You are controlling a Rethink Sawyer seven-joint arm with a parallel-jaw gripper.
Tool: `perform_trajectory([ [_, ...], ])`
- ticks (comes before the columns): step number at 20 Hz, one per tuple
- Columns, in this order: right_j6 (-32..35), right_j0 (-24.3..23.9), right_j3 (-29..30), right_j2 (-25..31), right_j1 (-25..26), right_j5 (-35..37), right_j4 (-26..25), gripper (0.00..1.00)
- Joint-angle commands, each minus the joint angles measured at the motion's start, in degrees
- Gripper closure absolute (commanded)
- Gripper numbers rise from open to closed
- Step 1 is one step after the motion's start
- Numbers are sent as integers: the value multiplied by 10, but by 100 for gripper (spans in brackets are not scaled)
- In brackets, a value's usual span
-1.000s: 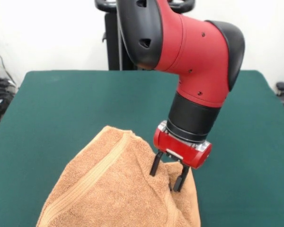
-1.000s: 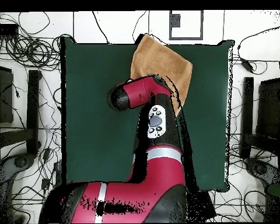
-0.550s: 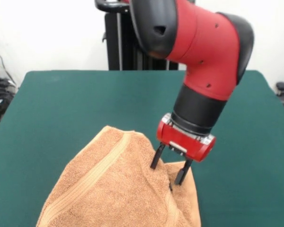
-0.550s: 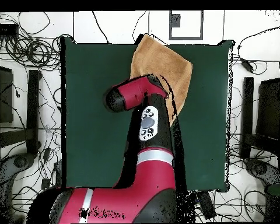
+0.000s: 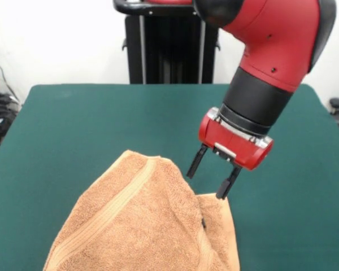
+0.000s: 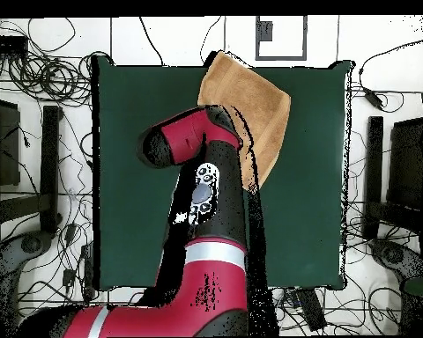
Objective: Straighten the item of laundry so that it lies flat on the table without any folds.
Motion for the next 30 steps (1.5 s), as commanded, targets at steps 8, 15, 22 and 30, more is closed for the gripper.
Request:
perform_trajectory([
  [8, 14, -40, 116, 98, 54, -86, 80, 0],
  [15, 35, -37, 124, 99, 63, -115, 100, 0],
  [22, 54, -12, 108, 80, 74, -118, 116, 0],
  [30, 56, 1, 84, 68, 88, -116, 133, 0],
])
